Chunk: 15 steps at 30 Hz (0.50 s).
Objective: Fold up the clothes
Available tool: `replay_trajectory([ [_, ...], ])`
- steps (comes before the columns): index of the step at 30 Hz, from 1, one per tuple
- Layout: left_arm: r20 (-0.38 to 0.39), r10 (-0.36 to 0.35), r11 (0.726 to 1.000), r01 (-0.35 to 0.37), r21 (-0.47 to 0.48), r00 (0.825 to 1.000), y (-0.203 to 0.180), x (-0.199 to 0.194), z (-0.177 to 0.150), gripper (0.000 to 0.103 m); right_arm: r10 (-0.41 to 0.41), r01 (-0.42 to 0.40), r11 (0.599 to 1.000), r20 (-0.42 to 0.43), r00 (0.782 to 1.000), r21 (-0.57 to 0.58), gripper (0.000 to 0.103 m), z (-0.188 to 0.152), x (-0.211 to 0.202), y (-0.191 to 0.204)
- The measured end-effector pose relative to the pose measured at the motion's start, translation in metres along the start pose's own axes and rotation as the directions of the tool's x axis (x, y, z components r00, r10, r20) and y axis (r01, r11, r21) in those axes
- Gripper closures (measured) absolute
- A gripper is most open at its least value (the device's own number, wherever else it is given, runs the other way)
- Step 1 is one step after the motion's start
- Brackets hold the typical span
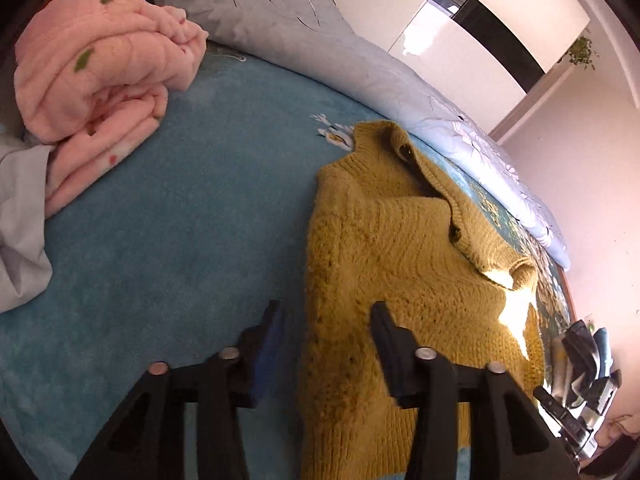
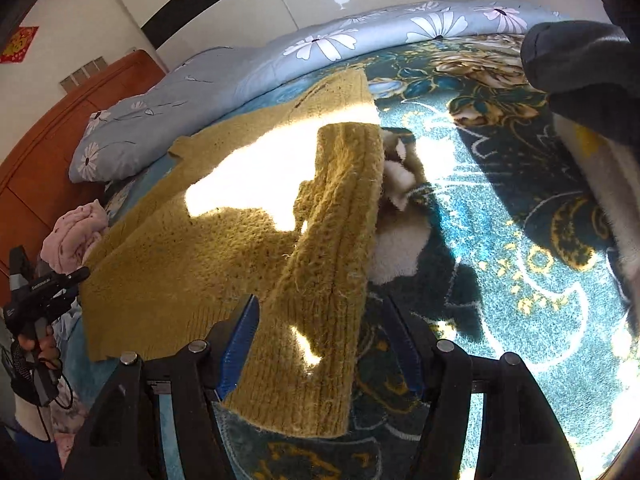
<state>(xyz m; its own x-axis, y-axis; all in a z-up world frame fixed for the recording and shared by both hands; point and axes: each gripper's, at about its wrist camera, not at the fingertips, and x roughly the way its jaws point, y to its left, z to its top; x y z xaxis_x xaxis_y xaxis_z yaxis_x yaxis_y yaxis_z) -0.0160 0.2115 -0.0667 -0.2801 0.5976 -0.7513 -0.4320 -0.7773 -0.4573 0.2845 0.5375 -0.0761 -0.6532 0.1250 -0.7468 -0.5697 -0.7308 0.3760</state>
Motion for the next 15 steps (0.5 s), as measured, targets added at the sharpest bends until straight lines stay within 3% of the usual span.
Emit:
replay_trajectory([
  [4, -0.066, -0.026, 1.0, 0.025, -0.012, 0.998, 0.015, 0.002, -0.021, 0.04, 0.001, -0.001, 1.0, 0.003, 1.0, 0.022, 0.038, -0.001, -0.001, 0.003],
  [8, -0.117, -0.099, 0.995, 0.098, -0.014, 0.988, 0.015, 0.004, -0.047, 0.04, 0.069, -0.07, 0.994, 0.008, 0.998, 0.079, 0.037, -0.006, 0.0, 0.007],
  [11, -0.102, -0.116, 0.993, 0.116, -0.001, 0.988, 0.01, 0.003, -0.057, 0.042, 0.111, -0.112, 0.986, 0.016, 0.994, 0.122, 0.038, -0.007, -0.001, 0.007],
  [12, -0.094, -0.125, 0.992, 0.125, -0.006, 0.988, 0.009, 0.003, -0.059, 0.043, 0.117, -0.118, 0.983, 0.016, 0.993, 0.142, 0.044, -0.007, -0.001, 0.005],
  [13, -0.089, -0.138, 0.99, 0.136, -0.027, 0.986, 0.01, 0.003, -0.059, 0.049, 0.123, -0.124, 0.979, 0.016, 0.992, 0.161, 0.058, -0.006, -0.002, 0.002],
  [14, -0.086, -0.144, 0.989, 0.14, -0.049, 0.986, 0.01, 0.003, -0.059, 0.073, 0.12, -0.121, 0.976, 0.016, 0.993, 0.179, 0.07, -0.005, -0.002, -0.001],
  [15, -0.083, -0.135, 0.989, 0.13, -0.064, 0.987, 0.01, 0.003, -0.059, 0.09, 0.123, -0.124, 0.974, 0.013, 0.992, 0.19, 0.087, -0.003, -0.003, -0.003],
])
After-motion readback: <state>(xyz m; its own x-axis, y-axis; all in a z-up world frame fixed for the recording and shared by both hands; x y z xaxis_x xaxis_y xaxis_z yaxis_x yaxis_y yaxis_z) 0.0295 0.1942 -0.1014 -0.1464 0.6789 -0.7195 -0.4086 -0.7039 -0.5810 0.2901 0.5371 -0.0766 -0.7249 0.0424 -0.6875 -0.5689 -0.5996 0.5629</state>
